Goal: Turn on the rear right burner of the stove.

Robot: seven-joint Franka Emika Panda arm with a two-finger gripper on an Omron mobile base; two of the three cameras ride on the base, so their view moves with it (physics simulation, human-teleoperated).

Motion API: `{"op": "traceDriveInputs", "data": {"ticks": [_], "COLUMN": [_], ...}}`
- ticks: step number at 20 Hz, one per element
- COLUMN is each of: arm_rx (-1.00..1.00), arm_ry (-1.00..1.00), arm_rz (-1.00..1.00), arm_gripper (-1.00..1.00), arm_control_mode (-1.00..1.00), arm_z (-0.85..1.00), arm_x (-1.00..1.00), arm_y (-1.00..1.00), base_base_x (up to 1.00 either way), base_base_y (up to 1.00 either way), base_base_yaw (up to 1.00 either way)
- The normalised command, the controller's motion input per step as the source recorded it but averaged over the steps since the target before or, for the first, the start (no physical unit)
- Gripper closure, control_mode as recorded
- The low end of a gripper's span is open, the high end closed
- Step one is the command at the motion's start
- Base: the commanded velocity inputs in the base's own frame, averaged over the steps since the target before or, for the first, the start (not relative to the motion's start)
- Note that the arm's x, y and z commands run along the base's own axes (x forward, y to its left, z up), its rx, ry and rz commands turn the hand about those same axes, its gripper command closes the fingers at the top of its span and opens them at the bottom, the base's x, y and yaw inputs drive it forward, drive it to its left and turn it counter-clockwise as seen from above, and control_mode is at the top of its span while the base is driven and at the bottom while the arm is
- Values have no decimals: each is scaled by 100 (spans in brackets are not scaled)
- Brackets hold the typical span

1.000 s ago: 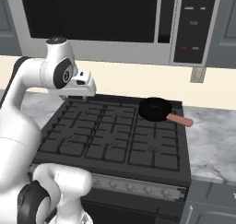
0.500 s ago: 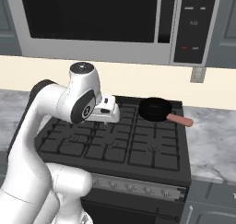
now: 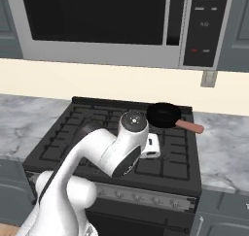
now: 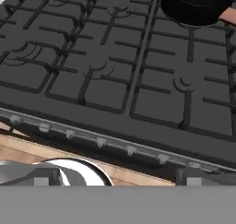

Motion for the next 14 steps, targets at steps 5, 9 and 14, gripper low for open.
{"op": "traceDriveInputs", "data": {"ticks": [5, 9, 14], "arm_rx": [-1, -5, -5], "arm_ry": [-38, -24, -29], "arm_rz": [13, 3, 1], "arm_gripper": [-100, -100, -100], "arm_control_mode": [-100, -100, -100], "arm_z": [-72, -78, -81], "arm_x": [-17, 0, 2], "arm_y": [-64, -66, -30], "base_base_x": [0, 0, 0], "base_base_y": [0, 0, 0], "base_base_yaw": [0, 0, 0]}}
